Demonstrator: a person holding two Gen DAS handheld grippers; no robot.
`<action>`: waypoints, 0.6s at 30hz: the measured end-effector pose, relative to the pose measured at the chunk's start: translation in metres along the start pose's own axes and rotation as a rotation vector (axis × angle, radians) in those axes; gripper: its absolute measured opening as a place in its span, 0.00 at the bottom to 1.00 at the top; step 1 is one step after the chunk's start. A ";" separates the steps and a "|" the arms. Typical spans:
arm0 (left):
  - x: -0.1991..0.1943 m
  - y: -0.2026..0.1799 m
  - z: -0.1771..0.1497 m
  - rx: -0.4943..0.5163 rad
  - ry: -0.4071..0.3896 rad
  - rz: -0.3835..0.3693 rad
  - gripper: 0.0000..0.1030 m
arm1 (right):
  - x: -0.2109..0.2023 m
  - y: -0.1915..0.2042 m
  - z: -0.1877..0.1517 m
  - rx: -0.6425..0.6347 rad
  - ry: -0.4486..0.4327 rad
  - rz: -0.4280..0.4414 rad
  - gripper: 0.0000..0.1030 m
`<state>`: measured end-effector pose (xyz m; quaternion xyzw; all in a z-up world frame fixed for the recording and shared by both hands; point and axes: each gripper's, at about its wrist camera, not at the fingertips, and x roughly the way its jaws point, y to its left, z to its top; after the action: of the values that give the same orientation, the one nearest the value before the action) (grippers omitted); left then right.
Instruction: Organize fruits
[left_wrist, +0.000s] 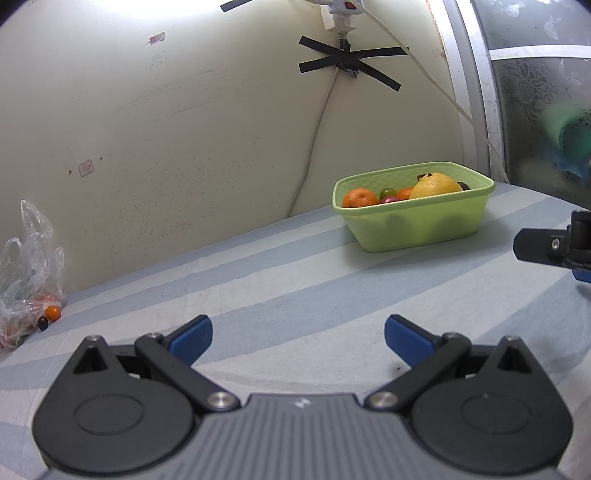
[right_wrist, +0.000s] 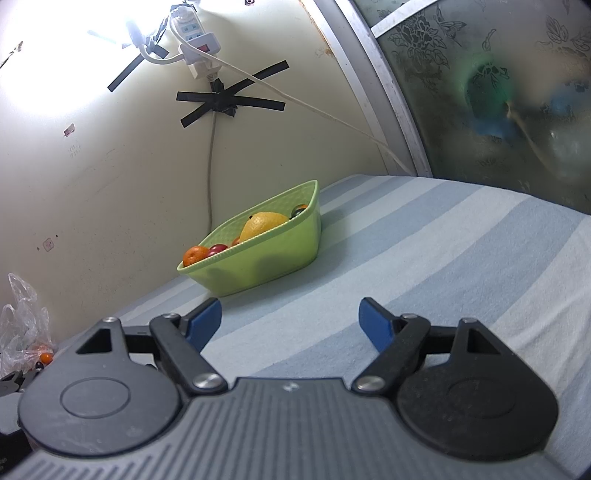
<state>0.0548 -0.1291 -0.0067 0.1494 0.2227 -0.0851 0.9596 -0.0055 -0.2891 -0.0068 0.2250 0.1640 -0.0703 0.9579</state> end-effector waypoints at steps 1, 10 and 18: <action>0.000 0.000 0.000 0.000 0.000 0.000 1.00 | 0.000 0.000 0.000 0.000 0.000 0.000 0.81; -0.001 0.001 0.000 -0.009 -0.003 0.006 1.00 | 0.000 -0.001 0.002 0.001 -0.003 0.005 0.81; -0.003 0.008 0.001 -0.035 -0.020 0.025 1.00 | -0.002 -0.001 0.003 0.002 -0.013 0.017 0.81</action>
<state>0.0539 -0.1217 -0.0027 0.1347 0.2129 -0.0707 0.9652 -0.0073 -0.2914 -0.0043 0.2268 0.1559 -0.0638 0.9593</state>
